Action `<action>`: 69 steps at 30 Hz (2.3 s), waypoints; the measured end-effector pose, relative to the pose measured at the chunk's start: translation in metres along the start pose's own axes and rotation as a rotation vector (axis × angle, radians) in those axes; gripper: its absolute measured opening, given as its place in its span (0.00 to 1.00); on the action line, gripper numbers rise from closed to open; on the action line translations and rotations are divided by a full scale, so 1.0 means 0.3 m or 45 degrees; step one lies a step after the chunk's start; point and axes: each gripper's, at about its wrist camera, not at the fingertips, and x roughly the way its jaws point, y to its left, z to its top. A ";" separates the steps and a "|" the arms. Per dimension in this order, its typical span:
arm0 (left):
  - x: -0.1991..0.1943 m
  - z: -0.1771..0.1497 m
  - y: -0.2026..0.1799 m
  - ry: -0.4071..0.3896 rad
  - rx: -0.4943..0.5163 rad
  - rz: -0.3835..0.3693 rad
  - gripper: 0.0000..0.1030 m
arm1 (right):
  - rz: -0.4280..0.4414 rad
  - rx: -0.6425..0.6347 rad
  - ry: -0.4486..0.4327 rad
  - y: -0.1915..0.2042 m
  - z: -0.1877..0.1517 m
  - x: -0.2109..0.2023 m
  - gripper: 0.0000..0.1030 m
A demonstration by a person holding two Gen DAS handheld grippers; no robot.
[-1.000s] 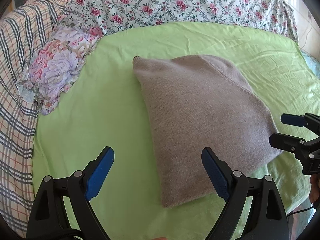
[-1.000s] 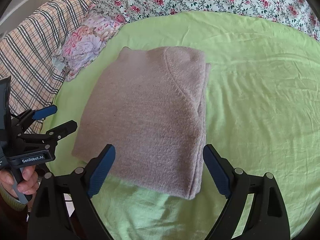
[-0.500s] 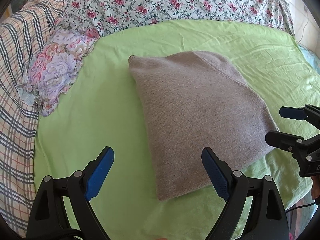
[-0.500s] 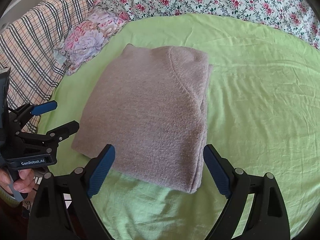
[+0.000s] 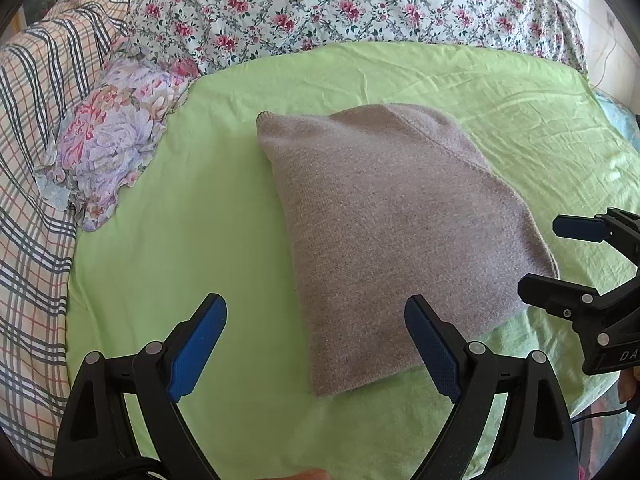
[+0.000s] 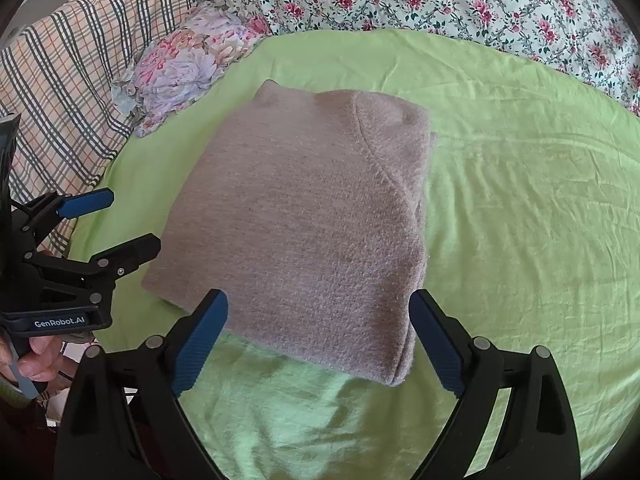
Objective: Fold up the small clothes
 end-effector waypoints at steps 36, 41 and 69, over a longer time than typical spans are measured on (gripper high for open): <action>-0.034 -0.005 -0.006 -0.021 -0.014 -0.011 0.91 | -0.002 -0.037 -0.030 0.047 0.022 -0.029 0.92; -0.034 -0.004 -0.008 -0.020 -0.015 -0.012 0.91 | -0.002 -0.038 -0.028 0.046 0.023 -0.028 0.92; -0.007 0.023 -0.019 0.001 -0.012 -0.032 0.91 | 0.002 -0.048 -0.002 0.042 0.048 0.002 0.93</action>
